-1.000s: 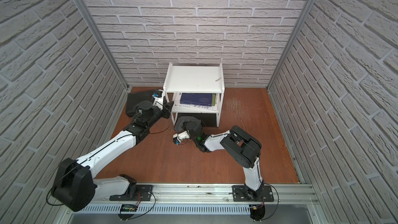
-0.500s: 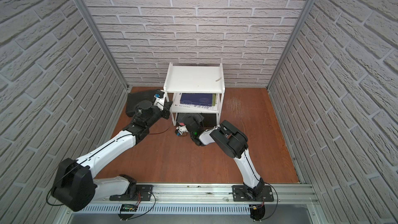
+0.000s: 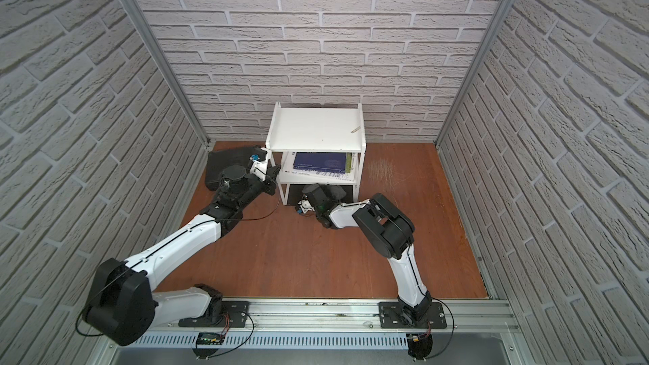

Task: Wipe the bookshelf clean with a cloth
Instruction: Wipe the dust from the shelf.

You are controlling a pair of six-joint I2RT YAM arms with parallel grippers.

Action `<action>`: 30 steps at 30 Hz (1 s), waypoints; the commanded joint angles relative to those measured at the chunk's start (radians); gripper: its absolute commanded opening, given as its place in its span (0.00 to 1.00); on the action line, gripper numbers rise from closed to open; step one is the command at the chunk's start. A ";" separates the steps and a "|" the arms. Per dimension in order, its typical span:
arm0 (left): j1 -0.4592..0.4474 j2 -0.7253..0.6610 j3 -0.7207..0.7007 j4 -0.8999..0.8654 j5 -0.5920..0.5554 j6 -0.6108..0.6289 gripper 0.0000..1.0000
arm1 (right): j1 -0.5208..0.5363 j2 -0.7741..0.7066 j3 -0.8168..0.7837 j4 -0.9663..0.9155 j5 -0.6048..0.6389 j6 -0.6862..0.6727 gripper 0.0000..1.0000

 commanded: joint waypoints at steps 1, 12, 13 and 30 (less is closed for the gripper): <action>-0.024 -0.002 -0.031 0.003 -0.098 0.083 0.00 | 0.051 0.050 0.057 -0.065 -0.040 0.053 0.03; 0.015 -0.006 -0.025 -0.075 -0.084 0.000 0.00 | -0.052 -0.171 -0.164 -0.291 -0.050 0.202 0.03; 0.026 -0.002 -0.035 -0.062 -0.068 -0.011 0.00 | -0.020 -0.140 -0.130 -0.298 -0.064 0.218 0.02; 0.055 0.030 -0.026 -0.056 -0.110 -0.073 0.00 | -0.081 -0.858 -0.457 -0.173 -0.348 1.067 0.03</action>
